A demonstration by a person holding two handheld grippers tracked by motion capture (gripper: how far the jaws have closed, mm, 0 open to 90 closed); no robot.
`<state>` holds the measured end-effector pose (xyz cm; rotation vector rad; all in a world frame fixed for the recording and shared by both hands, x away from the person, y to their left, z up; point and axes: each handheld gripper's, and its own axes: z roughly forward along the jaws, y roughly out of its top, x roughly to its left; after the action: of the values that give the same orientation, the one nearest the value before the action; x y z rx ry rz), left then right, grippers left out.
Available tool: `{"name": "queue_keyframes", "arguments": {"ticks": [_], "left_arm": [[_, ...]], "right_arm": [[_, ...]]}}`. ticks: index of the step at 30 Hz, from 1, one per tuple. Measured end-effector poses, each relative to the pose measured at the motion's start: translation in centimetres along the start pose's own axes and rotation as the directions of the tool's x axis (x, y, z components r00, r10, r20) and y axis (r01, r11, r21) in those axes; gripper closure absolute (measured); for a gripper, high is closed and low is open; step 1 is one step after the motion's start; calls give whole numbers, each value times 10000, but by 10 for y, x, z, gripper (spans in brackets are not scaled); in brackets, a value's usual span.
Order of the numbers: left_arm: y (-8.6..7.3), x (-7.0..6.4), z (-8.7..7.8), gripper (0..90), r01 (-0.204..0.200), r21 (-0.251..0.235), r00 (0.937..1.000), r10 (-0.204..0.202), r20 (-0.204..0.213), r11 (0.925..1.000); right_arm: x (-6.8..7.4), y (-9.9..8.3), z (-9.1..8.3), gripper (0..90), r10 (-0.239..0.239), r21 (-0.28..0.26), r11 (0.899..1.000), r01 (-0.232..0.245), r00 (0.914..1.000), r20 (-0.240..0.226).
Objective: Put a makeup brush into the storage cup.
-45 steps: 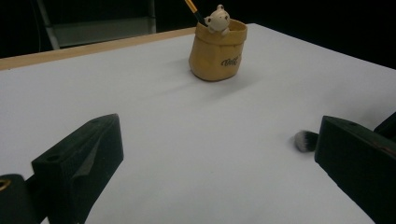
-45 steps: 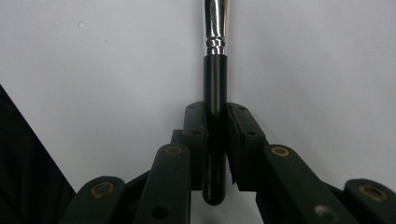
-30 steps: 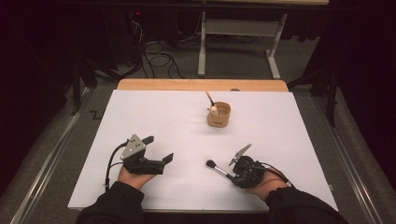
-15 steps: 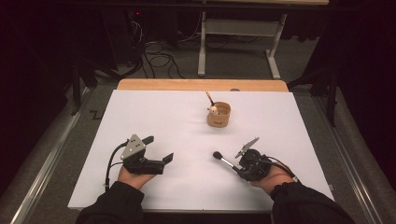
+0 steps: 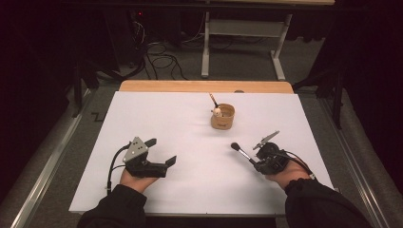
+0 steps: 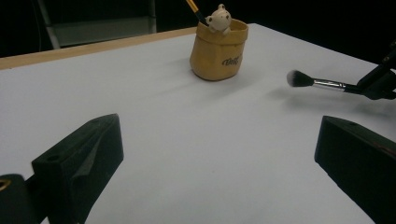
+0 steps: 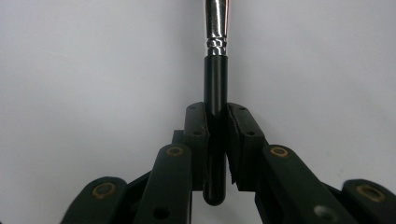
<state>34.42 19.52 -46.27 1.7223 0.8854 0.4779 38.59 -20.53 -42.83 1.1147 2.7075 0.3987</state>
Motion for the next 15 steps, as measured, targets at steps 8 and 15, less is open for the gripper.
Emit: {"name": "queue_keyframes", "arguments": {"ticks": [8,15], "left_arm": [[0,0,0,19,8,6,10000,-8,0,10000],[0,0,0,18,18,11,10000,-18,-11,10000]], "right_arm": [[-22,-8,-4,809,746,-125,9972,-742,9966,350],[-32,-15,-1,809,1066,-244,9941,-1056,9933,444]]}}
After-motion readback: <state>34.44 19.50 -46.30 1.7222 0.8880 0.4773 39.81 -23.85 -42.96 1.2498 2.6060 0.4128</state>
